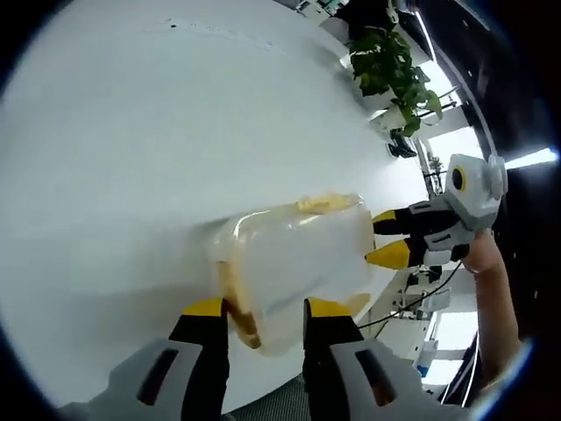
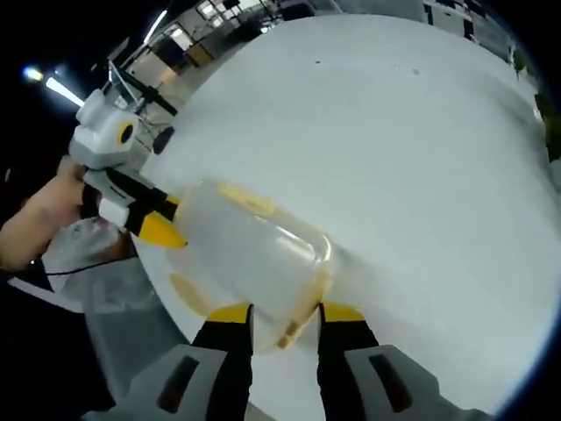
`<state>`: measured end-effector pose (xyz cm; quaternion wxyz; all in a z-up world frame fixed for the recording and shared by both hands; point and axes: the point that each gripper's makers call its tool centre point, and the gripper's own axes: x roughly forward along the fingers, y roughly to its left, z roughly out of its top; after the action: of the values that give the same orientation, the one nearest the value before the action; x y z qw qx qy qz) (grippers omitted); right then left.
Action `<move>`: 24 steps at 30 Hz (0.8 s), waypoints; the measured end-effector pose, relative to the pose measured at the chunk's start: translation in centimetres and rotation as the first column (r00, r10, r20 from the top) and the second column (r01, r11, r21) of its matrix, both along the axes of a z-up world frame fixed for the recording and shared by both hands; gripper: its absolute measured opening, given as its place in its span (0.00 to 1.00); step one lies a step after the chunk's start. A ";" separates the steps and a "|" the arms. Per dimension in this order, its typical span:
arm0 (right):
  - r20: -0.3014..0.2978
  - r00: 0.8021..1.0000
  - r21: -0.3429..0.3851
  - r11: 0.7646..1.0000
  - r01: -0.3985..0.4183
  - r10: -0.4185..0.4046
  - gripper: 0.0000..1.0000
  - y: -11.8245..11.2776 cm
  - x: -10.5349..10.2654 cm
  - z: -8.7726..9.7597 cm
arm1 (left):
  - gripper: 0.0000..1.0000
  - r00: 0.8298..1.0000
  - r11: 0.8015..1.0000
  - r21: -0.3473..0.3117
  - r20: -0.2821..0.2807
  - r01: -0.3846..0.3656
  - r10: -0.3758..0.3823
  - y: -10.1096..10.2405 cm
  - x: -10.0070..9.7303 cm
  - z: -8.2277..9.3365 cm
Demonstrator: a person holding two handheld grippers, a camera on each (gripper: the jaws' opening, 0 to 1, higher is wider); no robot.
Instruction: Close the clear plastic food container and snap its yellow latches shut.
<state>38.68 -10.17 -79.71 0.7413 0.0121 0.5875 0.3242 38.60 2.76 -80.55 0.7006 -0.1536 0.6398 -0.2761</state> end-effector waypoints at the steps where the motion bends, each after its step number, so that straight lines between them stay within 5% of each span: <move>1: 0.002 1.000 -0.010 1.000 -0.004 0.004 0.26 -0.1 -0.1 0.1 | 0.30 0.998 0.998 0.000 -0.007 -0.057 0.057 -0.1 0.3 0.0; 3: 0.001 1.000 -0.015 1.000 -0.012 0.012 0.26 -0.1 -0.1 0.1 | 0.30 1.000 0.999 0.022 0.015 0.024 -0.024 -0.3 0.3 0.4; 24: -0.010 0.996 0.019 0.996 0.090 -0.090 0.26 -0.2 -0.3 0.0 | 0.33 0.999 1.000 -0.003 0.029 0.016 -0.016 0.1 -0.2 0.3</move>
<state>38.43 -10.40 -79.74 0.7524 0.0473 0.5865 0.2961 38.39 2.86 -80.29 0.7074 -0.1457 0.6303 -0.2847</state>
